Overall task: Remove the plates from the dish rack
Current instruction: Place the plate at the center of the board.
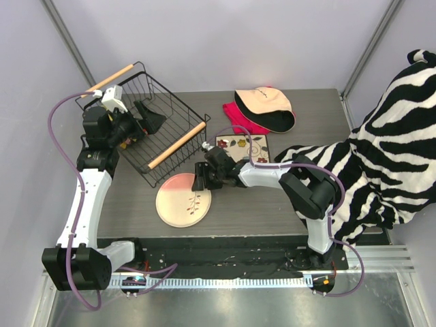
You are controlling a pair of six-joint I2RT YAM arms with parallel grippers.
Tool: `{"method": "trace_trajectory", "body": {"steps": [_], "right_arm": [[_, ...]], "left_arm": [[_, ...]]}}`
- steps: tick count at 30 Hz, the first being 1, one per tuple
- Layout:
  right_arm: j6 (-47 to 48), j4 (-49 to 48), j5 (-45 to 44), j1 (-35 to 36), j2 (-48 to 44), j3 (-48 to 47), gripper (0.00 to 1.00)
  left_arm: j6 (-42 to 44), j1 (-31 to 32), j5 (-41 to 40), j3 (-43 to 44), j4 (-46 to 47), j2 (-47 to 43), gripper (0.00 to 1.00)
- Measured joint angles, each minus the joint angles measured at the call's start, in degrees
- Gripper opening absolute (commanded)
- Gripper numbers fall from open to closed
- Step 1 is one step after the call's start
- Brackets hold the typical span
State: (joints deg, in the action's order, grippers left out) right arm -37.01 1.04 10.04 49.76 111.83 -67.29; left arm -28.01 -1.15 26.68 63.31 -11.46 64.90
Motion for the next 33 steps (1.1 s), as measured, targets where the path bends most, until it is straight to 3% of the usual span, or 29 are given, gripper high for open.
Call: {"method": "trace_trajectory", "body": {"steps": [15,33], "right_arm": [[7.5,8.0,-3.0,1.0,0.0,-3.8,0.61],[14.2,10.5,-2.9,1.2,-0.2,-5.8,0.65]], "left_arm": [[0.0,0.0,-0.2,0.0,-0.2,0.0,1.0],[0.3,0.2,-2.1,0.0,-1.5,0.0,1.0]]}}
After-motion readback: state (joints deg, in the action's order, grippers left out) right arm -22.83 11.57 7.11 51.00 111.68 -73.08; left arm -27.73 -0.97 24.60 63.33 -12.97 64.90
